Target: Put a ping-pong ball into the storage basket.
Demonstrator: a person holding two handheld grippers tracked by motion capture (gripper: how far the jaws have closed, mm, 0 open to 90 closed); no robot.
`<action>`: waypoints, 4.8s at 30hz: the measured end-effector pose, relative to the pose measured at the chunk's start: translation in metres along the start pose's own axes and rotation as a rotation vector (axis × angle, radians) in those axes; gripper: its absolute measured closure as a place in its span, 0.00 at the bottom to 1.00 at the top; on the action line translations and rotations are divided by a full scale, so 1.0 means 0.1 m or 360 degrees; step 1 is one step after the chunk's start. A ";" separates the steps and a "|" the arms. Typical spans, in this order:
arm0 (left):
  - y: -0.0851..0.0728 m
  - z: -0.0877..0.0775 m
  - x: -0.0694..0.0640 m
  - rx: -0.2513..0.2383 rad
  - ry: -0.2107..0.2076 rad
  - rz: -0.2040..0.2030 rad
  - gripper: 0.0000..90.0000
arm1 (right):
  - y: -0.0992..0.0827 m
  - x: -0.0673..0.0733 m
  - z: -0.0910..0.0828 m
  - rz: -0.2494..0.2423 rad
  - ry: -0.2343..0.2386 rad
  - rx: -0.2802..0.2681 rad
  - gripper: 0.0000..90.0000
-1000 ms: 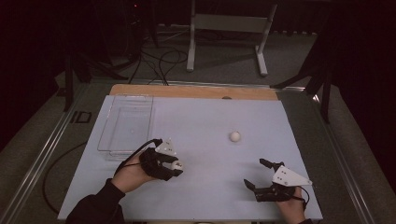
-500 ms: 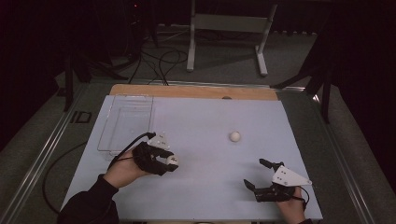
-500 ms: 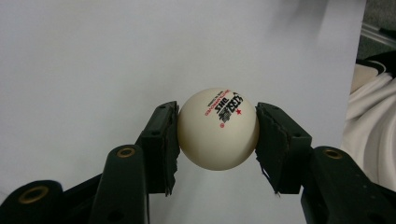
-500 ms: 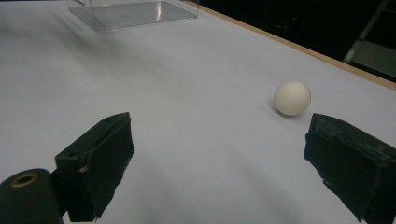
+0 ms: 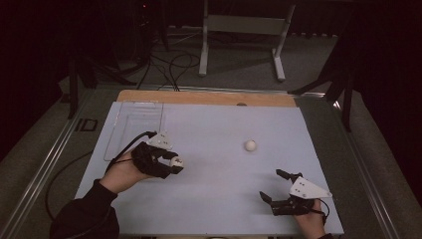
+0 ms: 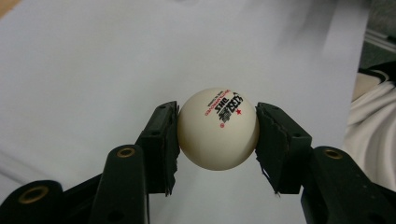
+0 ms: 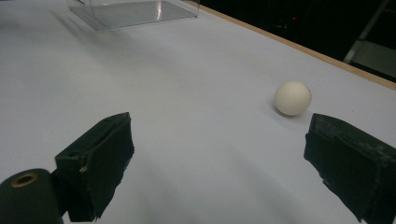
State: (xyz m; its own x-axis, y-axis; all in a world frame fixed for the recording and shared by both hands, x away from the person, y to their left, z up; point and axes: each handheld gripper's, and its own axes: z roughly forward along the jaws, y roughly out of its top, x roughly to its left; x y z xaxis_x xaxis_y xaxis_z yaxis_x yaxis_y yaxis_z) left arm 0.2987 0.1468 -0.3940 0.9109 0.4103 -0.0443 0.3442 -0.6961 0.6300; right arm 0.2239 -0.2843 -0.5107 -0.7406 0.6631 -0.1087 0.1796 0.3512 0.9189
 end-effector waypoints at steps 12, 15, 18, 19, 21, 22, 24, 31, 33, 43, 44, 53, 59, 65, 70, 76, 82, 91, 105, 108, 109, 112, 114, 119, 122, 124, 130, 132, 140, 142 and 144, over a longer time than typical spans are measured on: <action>0.03 -0.17 0.14 -0.0038 0.0051 -0.0042 0.58 | 0.00 0.00 0.00 0.0006 0.0002 -0.0001 0.09; 0.05 -0.21 0.18 -0.0039 0.0071 -0.0044 0.58 | 0.00 0.00 0.00 0.0006 0.0003 -0.0001 0.09; 0.07 -0.26 0.22 -0.0054 0.0077 -0.0059 0.58 | 0.00 0.01 0.00 0.0010 0.0001 0.0002 0.09; 0.07 -0.28 0.23 -0.0055 0.0074 -0.0064 0.58 | 0.00 0.00 0.00 0.0009 0.0002 0.0000 0.09; 0.08 -0.31 0.27 -0.0063 0.0087 -0.0079 0.58 | 0.00 0.00 0.00 0.0011 0.0003 0.0000 0.09; 0.08 -0.33 0.29 -0.0078 0.0085 -0.0087 0.58 | 0.00 0.00 0.00 0.0012 0.0007 -0.0001 0.09; 0.08 -0.37 0.32 -0.0081 0.0100 -0.0096 0.58 | 0.00 0.01 0.00 0.0008 0.0003 -0.0001 0.09; 0.08 -0.47 0.44 -0.0110 0.0147 -0.0144 0.58 | 0.00 0.01 0.00 0.0015 0.0008 0.0000 0.09; 0.08 -0.49 0.48 -0.0114 0.0153 -0.0165 0.58 | 0.00 0.01 0.00 0.0010 0.0005 0.0000 0.09; 0.10 -0.56 0.61 -0.0162 0.0209 -0.0223 0.58 | 0.00 0.00 0.00 0.0014 0.0008 -0.0003 0.09; 0.10 -0.56 0.61 -0.0162 0.0209 -0.0223 0.58 | 0.00 0.00 0.00 0.0014 0.0008 -0.0003 0.09; 0.03 -0.57 0.79 -0.0228 0.0324 -0.0348 0.58 | 0.00 0.00 0.00 0.0021 0.0008 -0.0002 0.09; -0.04 -0.55 0.86 -0.0246 0.0413 -0.0431 0.58 | 0.00 0.00 0.00 0.0013 0.0007 0.0000 0.09; -0.11 -0.48 0.92 -0.0232 0.0454 -0.0480 0.58 | 0.00 0.00 0.01 0.0016 0.0006 0.0003 0.09; -0.17 -0.41 0.94 -0.0204 0.0474 -0.0507 0.58 | -0.01 0.00 0.01 0.0020 0.0011 0.0006 0.09; -0.25 -0.33 0.96 -0.0179 0.0465 -0.0539 0.58 | -0.01 0.00 0.00 0.0019 0.0011 0.0007 0.09; -0.33 -0.26 0.99 -0.0145 0.0451 -0.0562 0.58 | 0.00 0.00 0.00 0.0021 0.0014 0.0005 0.09; -0.42 -0.15 1.03 -0.0097 0.0427 -0.0602 0.58 | -0.01 0.00 0.00 0.0017 0.0015 0.0006 0.09; -0.54 0.01 1.07 -0.0016 0.0373 -0.0633 0.58 | -0.01 0.00 0.00 0.0020 0.0018 0.0008 0.09; -0.55 0.04 1.08 0.0004 0.0363 -0.0637 0.58 | -0.01 0.00 0.01 0.0018 0.0017 0.0008 0.09; -0.56 0.05 1.08 0.0007 0.0363 -0.0645 0.58 | -0.01 0.00 0.01 0.0019 0.0017 0.0008 0.09; -0.57 0.08 1.09 0.0037 0.0364 -0.0650 0.58 | -0.01 0.00 0.01 0.0019 0.0017 0.0007 0.09; -0.57 0.09 1.10 0.0053 0.0365 -0.0655 0.58 | -0.01 0.00 0.00 0.0017 0.0018 0.0009 0.09; -0.60 0.12 1.11 0.0077 0.0348 -0.0665 0.58 | -0.01 0.00 0.01 0.0017 0.0018 0.0008 0.09; -0.61 0.14 1.12 0.0086 0.0340 -0.0673 0.58 | -0.01 0.00 0.00 0.0021 0.0018 0.0011 0.09; -0.61 0.15 1.12 0.0095 0.0328 -0.0672 0.58 | -0.01 0.00 0.00 0.0017 0.0015 0.0011 0.09; -0.63 0.18 1.14 0.0123 0.0285 -0.0712 0.58 | -0.01 0.00 0.01 0.0019 0.0015 0.0012 0.09; -0.64 0.19 1.15 0.0142 0.0293 -0.0728 0.58 | -0.01 0.00 0.01 0.0015 0.0014 0.0011 0.09; -0.67 0.20 1.17 0.0150 0.0294 -0.0740 0.58 | -0.01 0.00 0.01 0.0014 0.0013 0.0020 0.09; -0.67 0.21 1.16 0.0156 0.0290 -0.0745 0.57 | -0.01 0.00 0.01 0.0015 0.0012 0.0020 0.09; -0.67 0.21 1.16 0.0163 0.0272 -0.0739 0.56 | -0.01 0.00 0.01 0.0014 0.0011 0.0021 0.09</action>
State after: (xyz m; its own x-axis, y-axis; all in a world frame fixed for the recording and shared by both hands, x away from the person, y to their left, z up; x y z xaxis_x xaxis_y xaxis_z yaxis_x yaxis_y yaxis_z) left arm 0.3865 0.2286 -0.4581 0.6091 0.7748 -0.1690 0.7326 -0.4681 0.4942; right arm 0.2247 -0.2841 -0.5123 -0.7435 0.6616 -0.0977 0.1946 0.3539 0.9148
